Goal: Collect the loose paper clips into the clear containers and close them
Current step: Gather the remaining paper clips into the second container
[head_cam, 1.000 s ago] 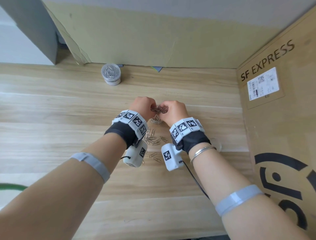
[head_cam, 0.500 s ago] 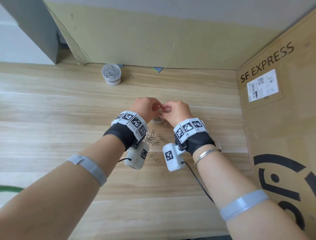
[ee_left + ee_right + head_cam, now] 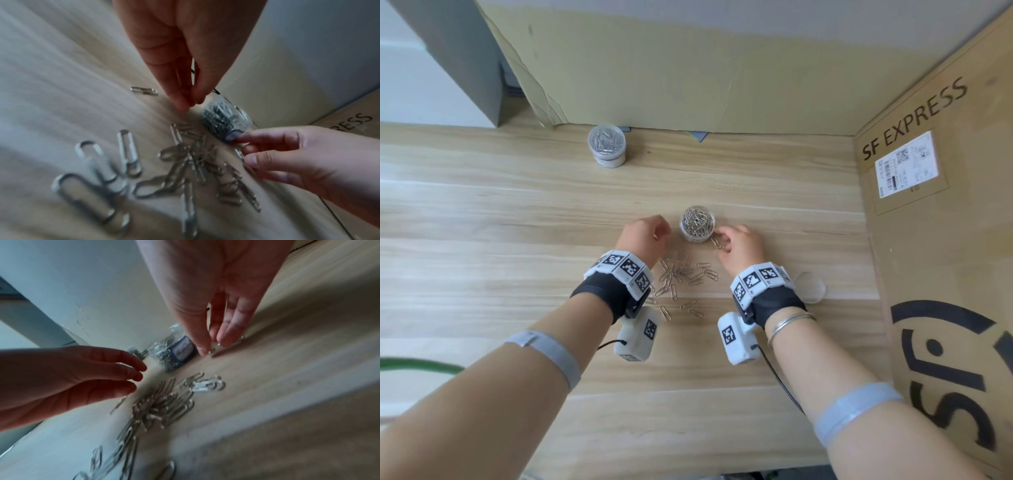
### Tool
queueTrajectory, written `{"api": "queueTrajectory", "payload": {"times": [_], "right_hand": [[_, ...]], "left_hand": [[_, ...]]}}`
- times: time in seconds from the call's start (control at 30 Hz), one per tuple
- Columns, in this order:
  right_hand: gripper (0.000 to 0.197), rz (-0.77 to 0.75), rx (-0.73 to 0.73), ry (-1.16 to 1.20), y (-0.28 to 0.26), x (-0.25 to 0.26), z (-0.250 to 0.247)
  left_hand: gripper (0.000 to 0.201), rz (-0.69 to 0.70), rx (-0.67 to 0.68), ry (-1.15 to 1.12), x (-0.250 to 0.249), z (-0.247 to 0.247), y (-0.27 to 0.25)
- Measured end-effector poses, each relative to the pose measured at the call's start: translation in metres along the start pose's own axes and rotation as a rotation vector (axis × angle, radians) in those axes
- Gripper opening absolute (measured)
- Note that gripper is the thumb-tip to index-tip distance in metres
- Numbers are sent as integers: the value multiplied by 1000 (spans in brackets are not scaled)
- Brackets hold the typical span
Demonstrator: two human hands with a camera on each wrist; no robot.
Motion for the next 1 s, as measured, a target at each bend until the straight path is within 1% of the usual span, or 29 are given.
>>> {"api": "queueTrajectory", "payload": {"times": [0.07, 0.1, 0.17, 0.2, 0.27, 0.4, 0.5, 0.57, 0.6, 0.63, 0.67, 0.7, 0.77, 0.83, 0.9, 0.93, 1.0], "right_hand": [[35, -7, -35, 16, -5, 0, 7], [31, -8, -43, 28, -8, 0, 10], [27, -31, -20, 51, -14, 2, 14], [26, -50, 4, 62, -17, 3, 17], [24, -68, 24, 83, -20, 4, 19], [25, -4, -64, 69, -23, 2, 14], [22, -15, 7, 61, -31, 9, 15], [19, -37, 45, 39, -37, 13, 17], [19, -29, 38, 30, -39, 12, 17], [20, -9, 23, 21, -40, 12, 16], [24, 15, 14, 23, -42, 10, 14], [32, 33, 16, 31, -43, 8, 13], [60, 44, 68, 22, -45, 6, 13], [87, 43, 131, -5, -50, 9, 18], [107, 21, 162, -53, -56, 13, 26], [112, 11, 164, -84, -59, 16, 29], [114, -5, 150, -143, -64, 21, 34]], "left_hand": [[23, -16, -48, 20, 7, 2, -2], [24, 0, -76, 63, 9, 3, -3], [33, 45, -106, 169, 14, 3, -5], [36, 41, -101, 190, 15, 2, -7], [33, 43, -49, 173, 17, 3, -11], [24, 112, 99, 104, 16, 2, -18], [24, 165, 203, 84, 12, 2, -26], [20, 158, 203, 20, 12, -1, -30], [21, 148, 176, 17, 14, -3, -30], [27, 137, 157, 38, 16, -5, -30], [37, 130, 164, 72, 18, -8, -30], [49, 125, 202, 110, 19, -11, -31], [72, 133, 297, 193, 23, -14, -35], [86, 185, 343, 280, 26, -13, -40], [91, 236, 340, 349, 27, -9, -44], [91, 239, 323, 359, 27, -7, -45], [89, 196, 270, 324, 27, -5, -45]]}}
Point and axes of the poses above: each hand's wrist, its own y-axis towards the middle knuckle, its own z-axis out of the palm, x = y × z, the point moved 1 cm from there along y, towards the middle knuckle, and after that the axes turned 7 degrees about -x, right-handed, at the moved point
